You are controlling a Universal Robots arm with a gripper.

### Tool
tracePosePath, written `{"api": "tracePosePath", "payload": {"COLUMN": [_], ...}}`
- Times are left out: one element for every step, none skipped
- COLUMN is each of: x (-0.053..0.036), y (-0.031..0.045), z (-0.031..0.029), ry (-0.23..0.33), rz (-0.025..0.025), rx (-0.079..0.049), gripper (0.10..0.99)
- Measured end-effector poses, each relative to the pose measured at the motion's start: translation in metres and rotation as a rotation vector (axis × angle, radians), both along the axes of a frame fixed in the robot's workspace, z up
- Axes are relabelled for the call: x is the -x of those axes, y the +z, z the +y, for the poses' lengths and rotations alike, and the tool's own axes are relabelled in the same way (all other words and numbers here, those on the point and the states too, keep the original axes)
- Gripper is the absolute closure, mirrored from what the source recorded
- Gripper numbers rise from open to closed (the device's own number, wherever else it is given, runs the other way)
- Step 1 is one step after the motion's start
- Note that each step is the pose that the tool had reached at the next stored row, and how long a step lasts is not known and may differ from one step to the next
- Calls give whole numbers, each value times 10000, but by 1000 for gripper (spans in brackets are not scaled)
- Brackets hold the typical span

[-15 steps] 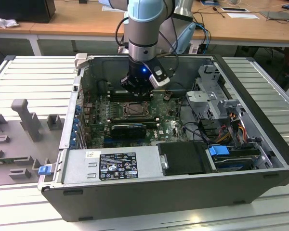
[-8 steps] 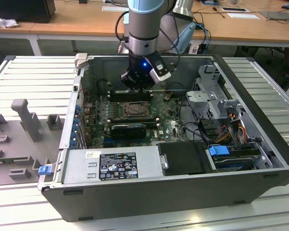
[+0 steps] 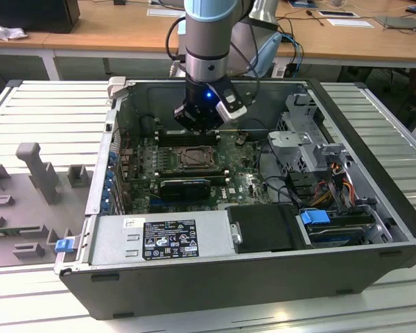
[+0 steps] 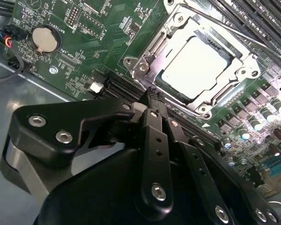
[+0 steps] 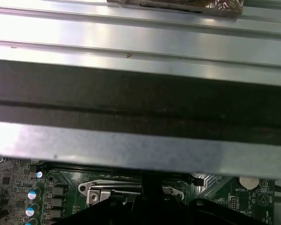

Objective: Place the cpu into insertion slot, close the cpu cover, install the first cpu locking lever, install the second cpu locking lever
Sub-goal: 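Install the first cpu locking lever, then install the second cpu locking lever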

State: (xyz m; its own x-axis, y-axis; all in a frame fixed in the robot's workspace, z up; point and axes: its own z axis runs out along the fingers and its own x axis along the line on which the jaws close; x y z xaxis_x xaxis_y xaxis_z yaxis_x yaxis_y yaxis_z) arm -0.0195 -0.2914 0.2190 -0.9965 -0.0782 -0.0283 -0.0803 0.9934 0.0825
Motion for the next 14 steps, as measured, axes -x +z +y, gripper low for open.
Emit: {"api": "tracePosePath", "payload": {"x": [0, 0, 0, 0, 1, 0, 0, 0, -1, -1, -1, -1, -1, -1], "y": [0, 0, 0, 0, 9, 19, 73, 84, 84, 85, 83, 82, 82, 82], "z": [-7, -16, -21, -24, -26, -27, -27, -30, -30, -33, -39, -64, -84, -124], "ry": [1, 1, 1, 1, -1, -1, 0, 1, 0, 2, 1, 1, 1, 0], "rz": [0, 1, 1, 0, 1, 1, 0, -2, -1, 2, 0, 1, 1, 0], "rx": [-1, 1, 0, -1, 0, -4, -12, -18, -6, 19, 18, 18, 18, 17], "gripper": [980, 980, 980, 980, 980, 980, 980, 980, 980, 980, 980, 980, 980, 980]}}
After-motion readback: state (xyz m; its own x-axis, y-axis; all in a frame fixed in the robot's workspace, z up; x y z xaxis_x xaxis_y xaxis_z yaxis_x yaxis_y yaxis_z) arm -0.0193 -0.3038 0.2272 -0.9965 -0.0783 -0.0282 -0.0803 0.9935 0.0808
